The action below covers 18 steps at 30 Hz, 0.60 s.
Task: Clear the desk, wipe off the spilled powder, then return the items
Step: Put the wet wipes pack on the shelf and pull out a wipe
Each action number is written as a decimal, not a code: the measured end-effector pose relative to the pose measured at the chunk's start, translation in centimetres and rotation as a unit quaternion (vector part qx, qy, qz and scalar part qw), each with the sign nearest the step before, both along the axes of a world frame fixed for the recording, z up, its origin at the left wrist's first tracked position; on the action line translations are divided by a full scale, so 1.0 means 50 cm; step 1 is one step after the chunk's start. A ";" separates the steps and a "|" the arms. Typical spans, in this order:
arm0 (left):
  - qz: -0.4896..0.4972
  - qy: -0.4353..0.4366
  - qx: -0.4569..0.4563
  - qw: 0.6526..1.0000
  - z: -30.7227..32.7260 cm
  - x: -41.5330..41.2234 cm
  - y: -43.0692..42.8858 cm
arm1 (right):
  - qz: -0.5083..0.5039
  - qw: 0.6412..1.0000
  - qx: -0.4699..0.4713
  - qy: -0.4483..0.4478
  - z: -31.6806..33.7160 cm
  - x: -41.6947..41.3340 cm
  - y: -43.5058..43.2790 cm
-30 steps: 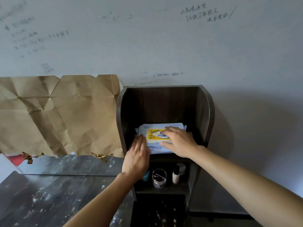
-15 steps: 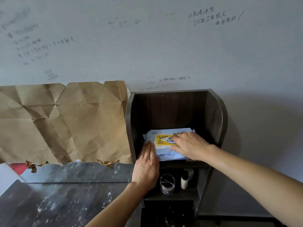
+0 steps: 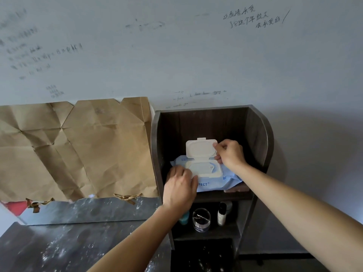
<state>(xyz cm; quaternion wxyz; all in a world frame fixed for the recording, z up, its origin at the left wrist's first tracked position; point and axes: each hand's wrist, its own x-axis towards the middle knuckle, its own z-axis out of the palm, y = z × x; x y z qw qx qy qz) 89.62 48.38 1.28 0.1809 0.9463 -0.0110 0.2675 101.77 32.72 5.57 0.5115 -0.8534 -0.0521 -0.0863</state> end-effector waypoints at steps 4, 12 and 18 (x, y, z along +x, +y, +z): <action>0.016 0.067 -0.014 0.998 0.042 0.064 -0.035 | 0.002 0.995 0.085 0.044 -0.007 -0.005 -0.012; 0.052 0.186 0.007 0.981 0.070 0.123 -0.060 | 0.003 0.984 0.156 0.084 -0.026 -0.004 -0.018; 0.061 0.213 0.058 0.973 0.096 0.121 -0.097 | 0.019 0.983 0.167 0.077 -0.029 -0.005 -0.022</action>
